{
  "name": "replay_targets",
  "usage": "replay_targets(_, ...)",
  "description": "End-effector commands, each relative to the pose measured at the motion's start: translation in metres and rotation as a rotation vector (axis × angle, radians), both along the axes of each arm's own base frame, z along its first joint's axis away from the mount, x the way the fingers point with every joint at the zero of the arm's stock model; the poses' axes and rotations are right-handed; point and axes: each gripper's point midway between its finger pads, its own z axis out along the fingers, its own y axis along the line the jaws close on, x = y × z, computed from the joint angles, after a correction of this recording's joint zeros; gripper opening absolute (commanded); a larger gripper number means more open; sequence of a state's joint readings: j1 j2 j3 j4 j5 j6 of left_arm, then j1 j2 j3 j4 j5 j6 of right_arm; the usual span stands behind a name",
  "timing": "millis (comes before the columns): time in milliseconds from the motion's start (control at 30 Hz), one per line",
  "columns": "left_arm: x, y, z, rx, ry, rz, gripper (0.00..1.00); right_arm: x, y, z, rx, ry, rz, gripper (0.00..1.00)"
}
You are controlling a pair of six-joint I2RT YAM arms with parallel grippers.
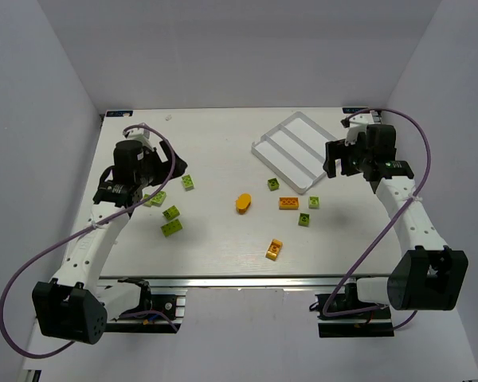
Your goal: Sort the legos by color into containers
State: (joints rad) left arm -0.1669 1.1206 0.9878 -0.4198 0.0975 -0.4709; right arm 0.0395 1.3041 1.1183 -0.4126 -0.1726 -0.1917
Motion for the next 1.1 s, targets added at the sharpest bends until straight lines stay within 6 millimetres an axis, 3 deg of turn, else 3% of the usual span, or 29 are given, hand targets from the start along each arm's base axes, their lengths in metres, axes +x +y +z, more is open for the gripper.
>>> replay_targets(0,-0.013,-0.01,0.0,-0.035,0.004,-0.061,0.98,0.0,0.014,0.022,0.034,-0.055,0.088,0.89)
replay_targets(133,-0.018,-0.012,-0.008,-0.045,0.026,-0.067,0.98,-0.024,0.043,0.018,-0.011,-0.12,0.411,0.89)
replay_targets(200,-0.02,-0.013,-0.014,-0.048,0.04,-0.073,0.98,-0.042,0.051,0.002,-0.097,-0.146,0.583,0.89)
replay_targets(267,-0.021,-0.015,-0.018,-0.057,0.05,-0.082,0.95,-0.049,0.058,-0.003,-0.115,-0.178,0.638,0.89)
replay_targets(400,-0.022,-0.018,-0.026,-0.077,0.07,-0.09,0.68,-0.072,0.076,-0.017,-0.214,-0.291,0.894,0.89)
replay_targets(433,-0.024,-0.019,-0.031,-0.082,0.081,-0.09,0.59,-0.091,0.089,-0.02,-0.165,-0.29,1.002,0.89)
replay_targets(467,-0.024,-0.02,-0.033,-0.087,0.084,-0.09,0.42,-0.096,0.095,-0.016,-0.147,-0.32,1.045,0.89)
replay_targets(533,-0.028,-0.022,-0.042,-0.105,0.103,-0.095,0.36,-0.106,0.114,-0.015,-0.074,-0.355,1.118,0.89)
replay_targets(567,-0.029,-0.023,-0.045,-0.113,0.113,-0.098,0.39,-0.107,0.118,-0.017,-0.065,-0.35,1.139,0.88)
replay_targets(600,-0.03,-0.026,-0.047,-0.126,0.122,-0.105,0.47,-0.104,0.122,-0.027,-0.053,-0.311,1.154,0.81)
replay_targets(667,-0.031,-0.026,-0.053,-0.129,0.147,-0.105,0.76,-0.105,0.139,-0.037,-0.061,-0.259,1.203,0.71)
replay_targets(700,-0.033,-0.028,-0.054,-0.125,0.156,-0.11,0.8,-0.096,0.141,-0.046,-0.086,-0.222,1.201,0.66)
replay_targets(767,-0.035,-0.028,-0.056,-0.123,0.161,-0.11,0.85,-0.091,0.156,-0.051,-0.105,-0.206,1.223,0.68)
replay_targets(833,-0.037,-0.03,-0.056,-0.135,0.156,-0.118,0.88,-0.081,0.162,-0.061,-0.133,-0.189,1.229,0.89)
replay_targets(967,-0.042,-0.036,-0.061,-0.17,0.162,-0.141,0.9,-0.074,0.192,-0.077,-0.221,-0.283,1.355,0.89)
replay_targets(1067,-0.039,-0.051,-0.053,-0.216,0.129,-0.208,0.94,-0.062,0.202,-0.085,-0.257,-0.304,1.384,0.89)
